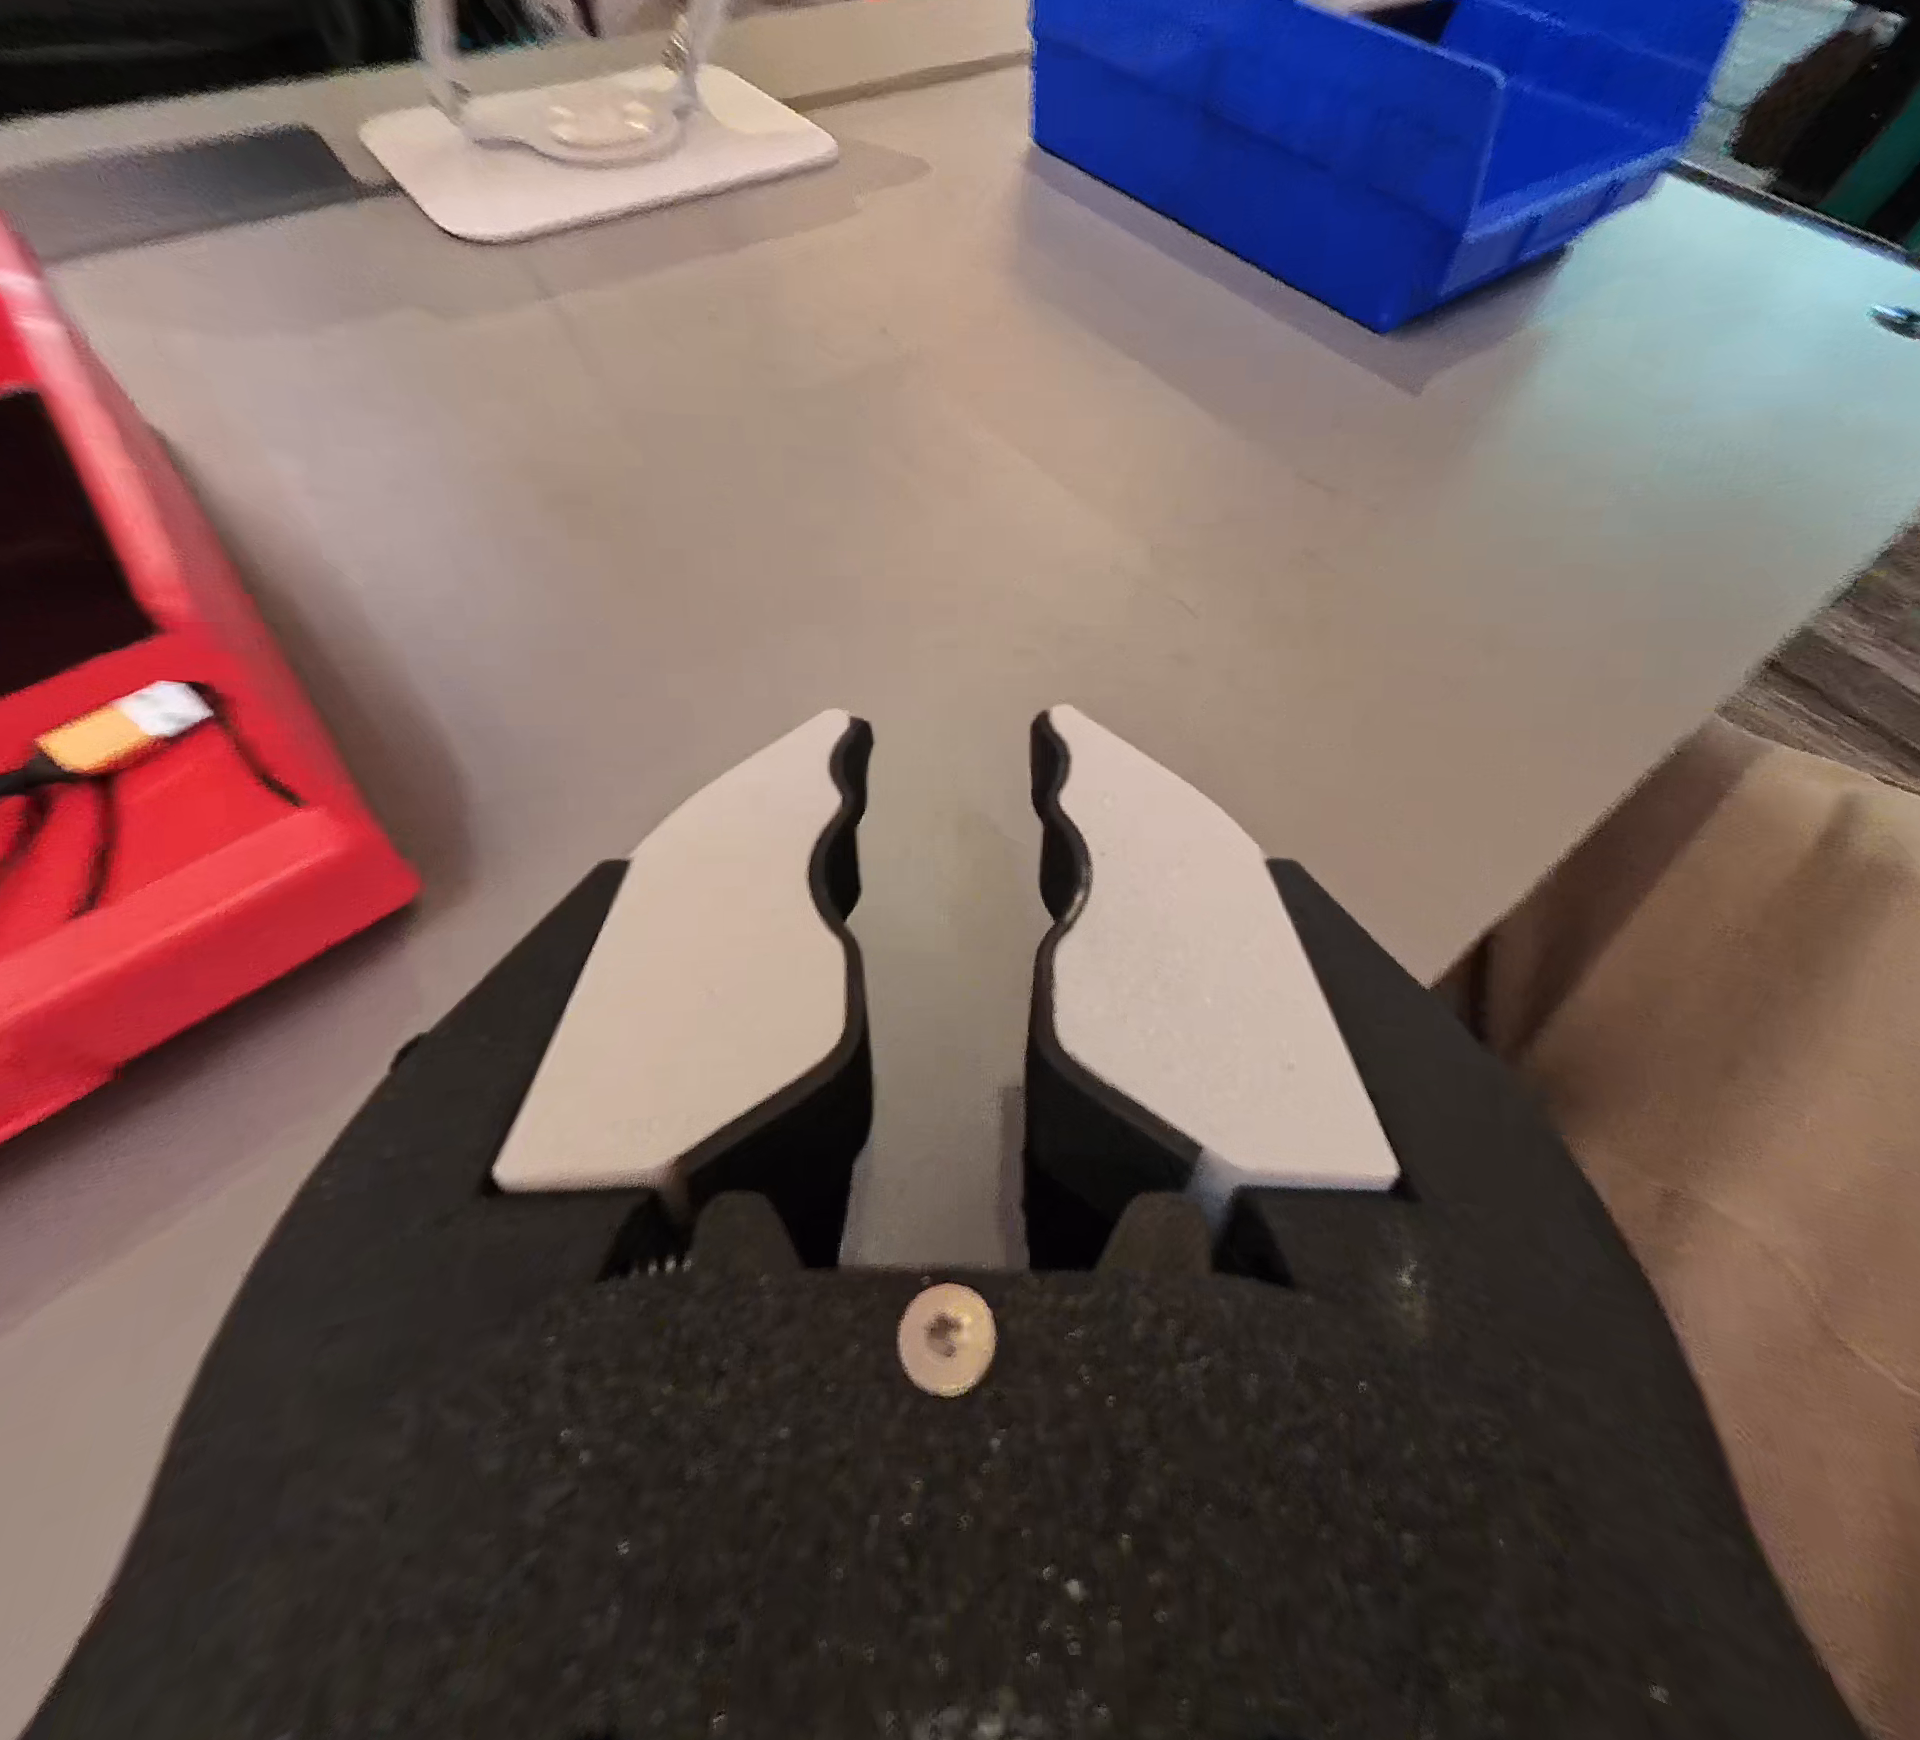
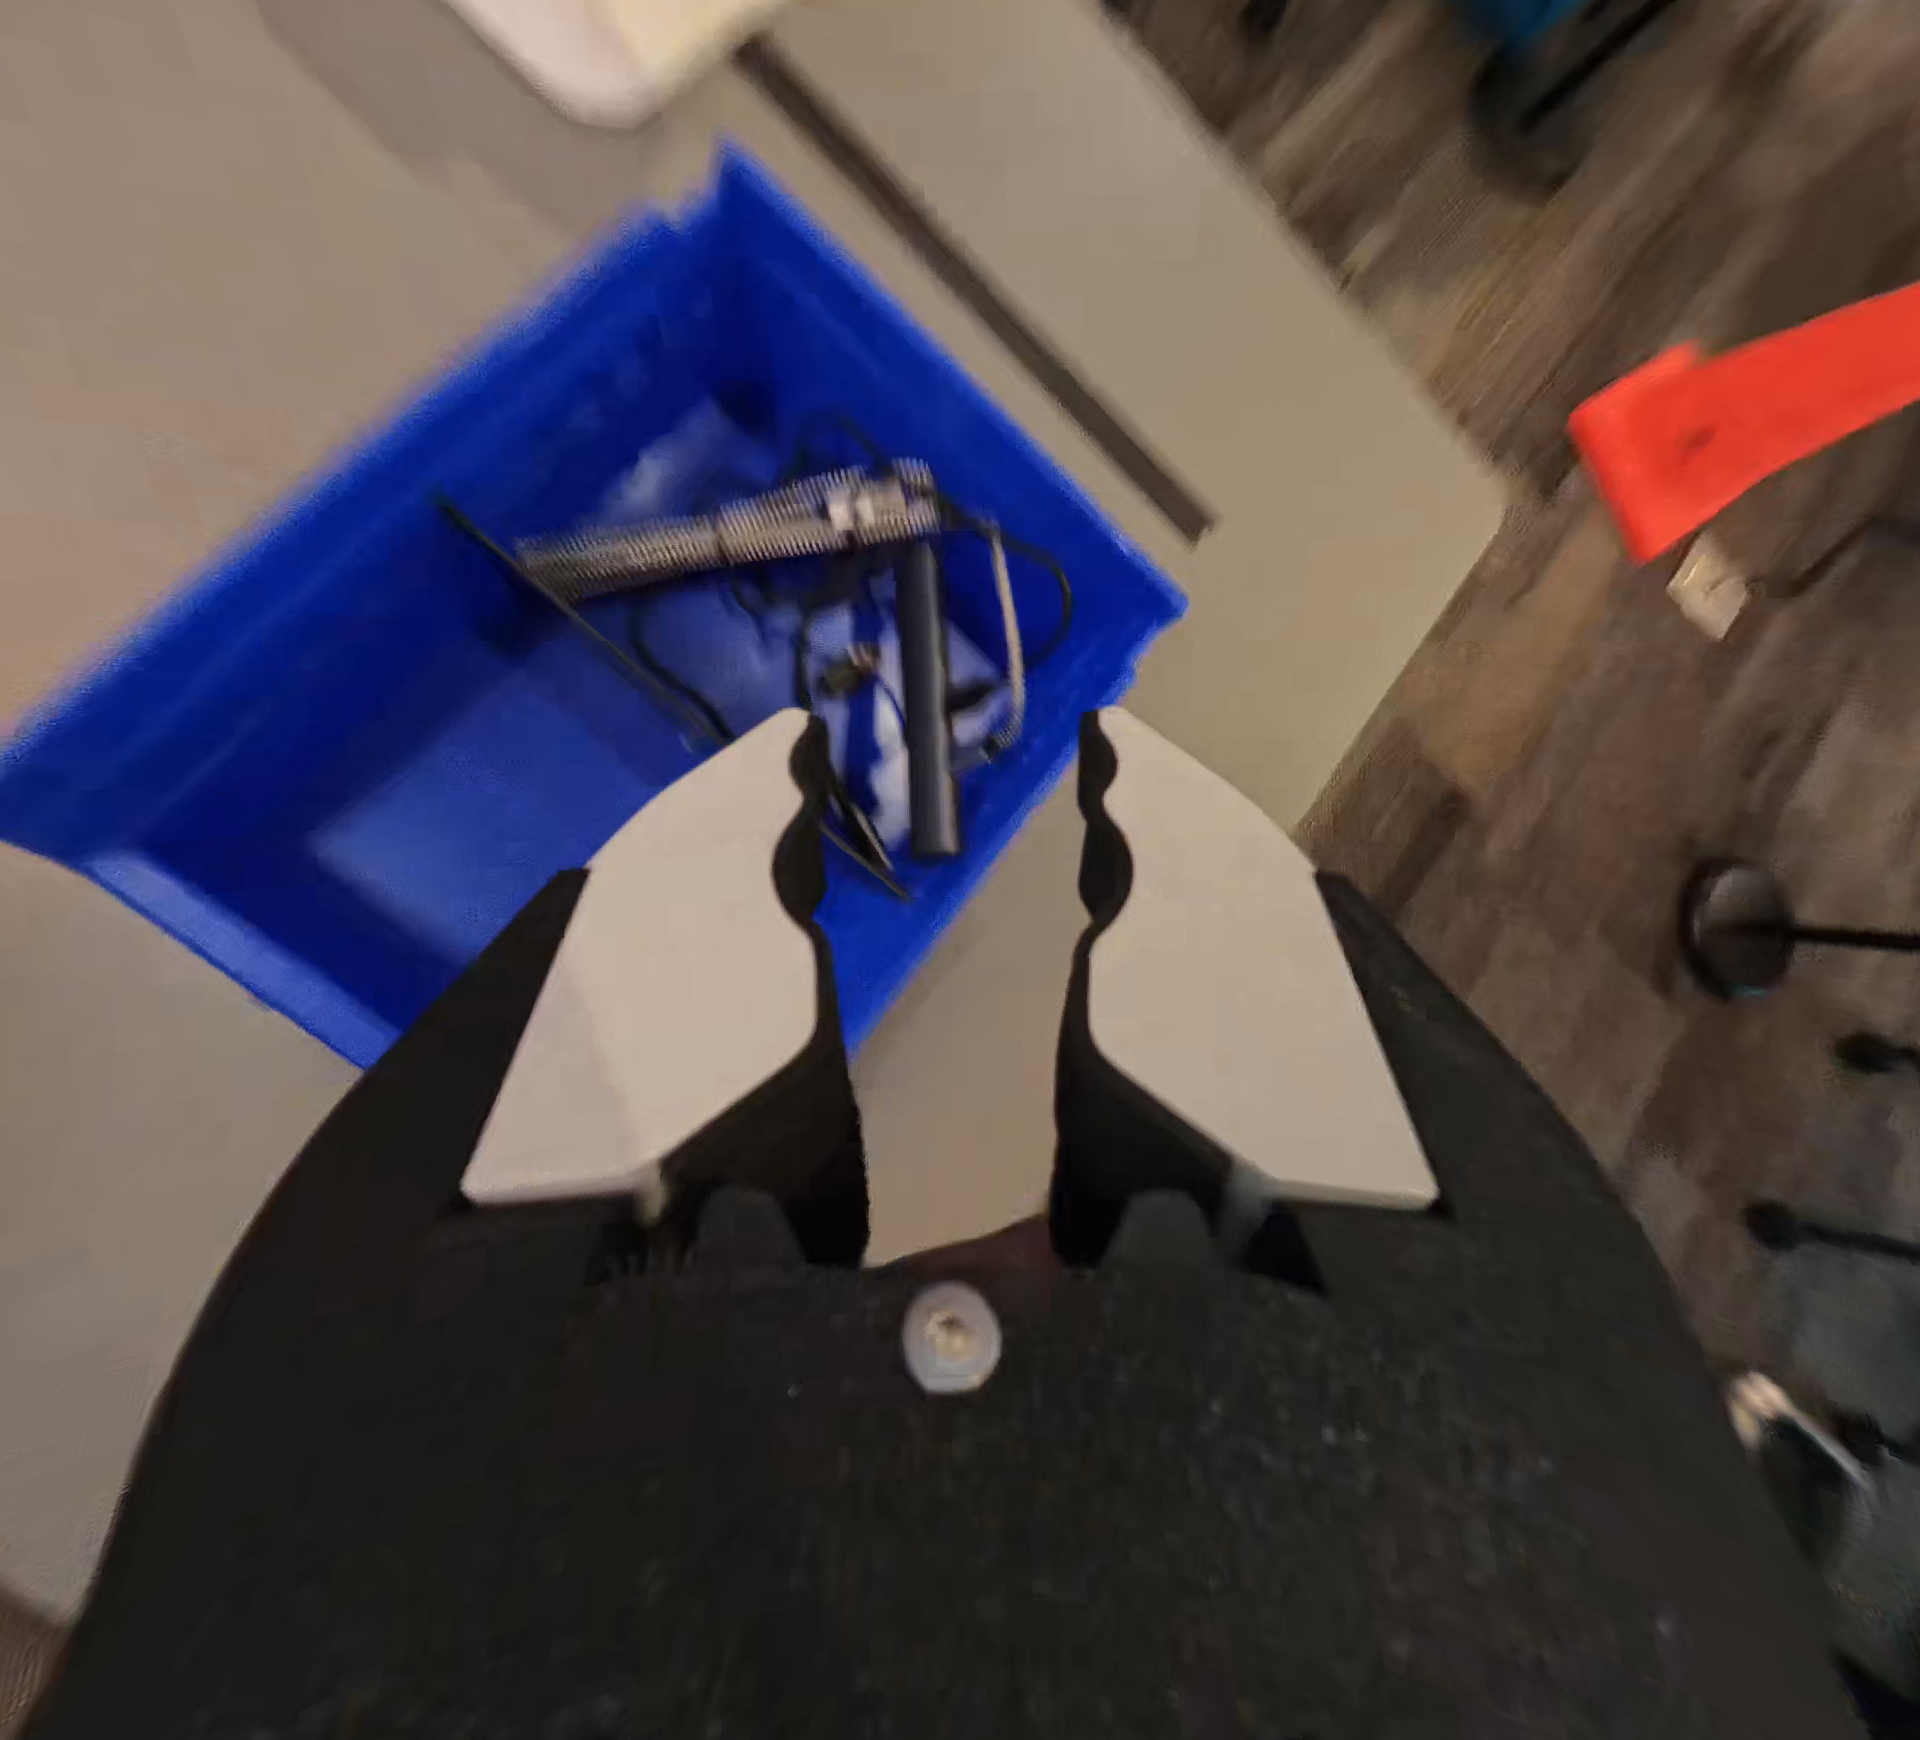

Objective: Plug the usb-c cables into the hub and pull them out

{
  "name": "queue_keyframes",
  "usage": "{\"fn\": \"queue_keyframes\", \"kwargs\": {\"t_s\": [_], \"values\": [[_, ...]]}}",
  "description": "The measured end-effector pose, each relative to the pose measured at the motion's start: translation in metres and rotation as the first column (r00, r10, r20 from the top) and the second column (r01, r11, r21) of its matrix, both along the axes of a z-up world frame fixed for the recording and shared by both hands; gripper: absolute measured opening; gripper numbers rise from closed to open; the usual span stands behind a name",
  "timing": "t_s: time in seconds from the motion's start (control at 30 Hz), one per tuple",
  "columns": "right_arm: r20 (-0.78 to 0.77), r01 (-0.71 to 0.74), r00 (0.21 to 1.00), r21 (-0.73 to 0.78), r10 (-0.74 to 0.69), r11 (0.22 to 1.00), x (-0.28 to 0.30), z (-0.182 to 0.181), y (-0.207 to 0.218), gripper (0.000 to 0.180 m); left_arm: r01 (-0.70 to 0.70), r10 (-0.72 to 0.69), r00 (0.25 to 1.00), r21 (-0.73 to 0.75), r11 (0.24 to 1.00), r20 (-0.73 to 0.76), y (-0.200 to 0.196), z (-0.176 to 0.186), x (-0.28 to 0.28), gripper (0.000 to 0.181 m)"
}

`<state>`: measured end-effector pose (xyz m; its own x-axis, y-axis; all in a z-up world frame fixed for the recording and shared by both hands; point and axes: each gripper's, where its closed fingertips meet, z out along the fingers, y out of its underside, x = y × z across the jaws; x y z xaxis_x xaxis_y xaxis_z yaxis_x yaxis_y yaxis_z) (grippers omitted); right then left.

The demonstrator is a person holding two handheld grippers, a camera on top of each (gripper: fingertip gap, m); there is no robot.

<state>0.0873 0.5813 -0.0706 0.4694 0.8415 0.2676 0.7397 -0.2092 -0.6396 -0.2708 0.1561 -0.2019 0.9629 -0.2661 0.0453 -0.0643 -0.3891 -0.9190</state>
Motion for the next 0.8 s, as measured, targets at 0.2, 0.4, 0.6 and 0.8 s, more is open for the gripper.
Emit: {"fn": "queue_keyframes", "kwargs": {"t_s": [0.2, 0.4, 0.6, 0.8], "values": [[-0.492, 0.127, 0.865, 0.024, -0.099, 0.992, -0.026, -0.031, -0.155, 0.037, -0.182, 0.175, 0.982, 0.121, 0.976, 0.073, -0.009, 0.023, -0.041, 0.056], [-0.695, 0.199, 0.667, -0.179, -0.267, 0.963, -0.067, -0.137, -0.288, 0.031, -0.228, 0.223, 0.972, 0.073, 0.971, 0.071, -0.015, 0.009, -0.057, 0.055], [-0.628, 0.067, 0.778, 0.068, -0.009, 0.995, -0.089, -0.130, -0.315, 0.028, -0.175, 0.172, 0.984, 0.072, 0.982, 0.040, -0.008, 0.009, -0.051, 0.054], [-0.696, 0.038, 0.717, -0.018, -0.040, 0.999, -0.088, -0.132, -0.319, 0.029, 0.045, -0.048, 0.996, 0.043, 0.998, 0.069, -0.012, 0.017, -0.039, 0.050]]}}
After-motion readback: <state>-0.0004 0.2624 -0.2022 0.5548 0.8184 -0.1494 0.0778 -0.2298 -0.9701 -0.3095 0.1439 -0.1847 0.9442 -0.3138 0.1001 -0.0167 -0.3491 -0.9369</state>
